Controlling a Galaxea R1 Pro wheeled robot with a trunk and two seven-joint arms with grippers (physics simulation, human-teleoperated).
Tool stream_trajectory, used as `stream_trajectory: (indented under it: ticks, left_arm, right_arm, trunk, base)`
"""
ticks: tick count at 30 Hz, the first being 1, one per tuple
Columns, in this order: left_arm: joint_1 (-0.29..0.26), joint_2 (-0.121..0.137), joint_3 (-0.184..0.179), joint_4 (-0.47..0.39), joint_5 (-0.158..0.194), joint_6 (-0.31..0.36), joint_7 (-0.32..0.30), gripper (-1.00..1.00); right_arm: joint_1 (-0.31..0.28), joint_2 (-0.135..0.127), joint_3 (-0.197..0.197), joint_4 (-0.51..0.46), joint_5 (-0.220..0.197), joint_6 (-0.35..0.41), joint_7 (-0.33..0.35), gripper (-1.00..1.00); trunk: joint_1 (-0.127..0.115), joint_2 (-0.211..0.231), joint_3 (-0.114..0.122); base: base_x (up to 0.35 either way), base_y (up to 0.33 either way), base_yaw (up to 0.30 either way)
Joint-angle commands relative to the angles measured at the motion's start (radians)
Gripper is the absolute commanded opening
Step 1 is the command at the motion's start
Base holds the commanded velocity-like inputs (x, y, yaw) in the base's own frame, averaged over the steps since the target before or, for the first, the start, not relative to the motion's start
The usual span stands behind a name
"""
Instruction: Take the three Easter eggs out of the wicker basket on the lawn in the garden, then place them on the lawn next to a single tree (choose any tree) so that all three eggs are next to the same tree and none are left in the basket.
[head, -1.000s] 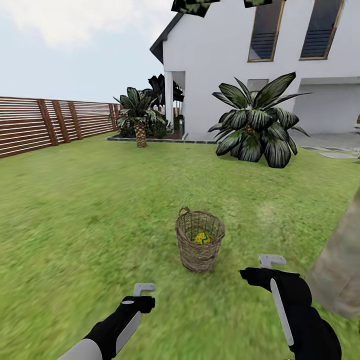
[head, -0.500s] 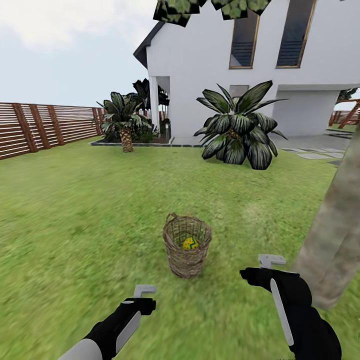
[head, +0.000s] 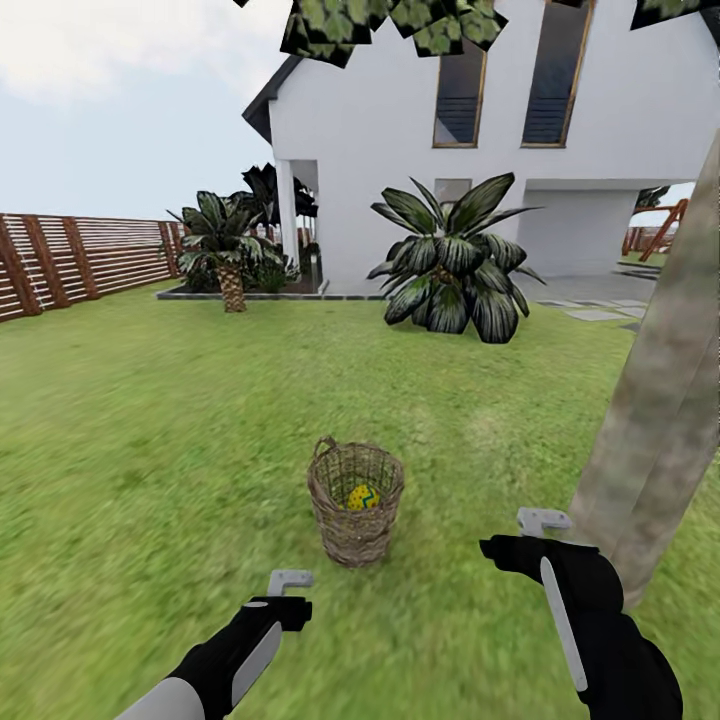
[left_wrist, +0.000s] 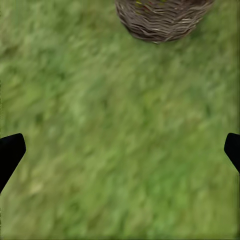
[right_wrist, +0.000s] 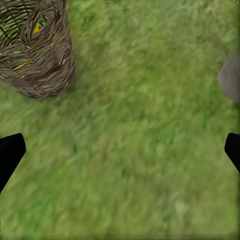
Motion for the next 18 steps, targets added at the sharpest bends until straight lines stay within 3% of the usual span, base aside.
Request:
stream_trajectory:
  ticks: [1, 18]
  left_arm:
    - [-0.001, 0.001, -0.008, -0.002, 0.011, 0.003, 0.009, 1.0]
    - [-0.001, 0.001, -0.008, -0.002, 0.011, 0.005, 0.009, 1.0]
  right_arm:
    - [-0.001, 0.001, -0.001, -0.001, 0.009, 0.004, 0.006, 1.0]
    - [-0.001, 0.001, -0.002, -0.001, 0.01, 0.004, 0.006, 1.0]
  trunk:
    - [-0.004, 0.007, 0.002]
    - [-0.069, 0.126, 0.056]
  base:
    - [0.0, 0.0, -0.033]
    - [0.0, 0.0, -0.006]
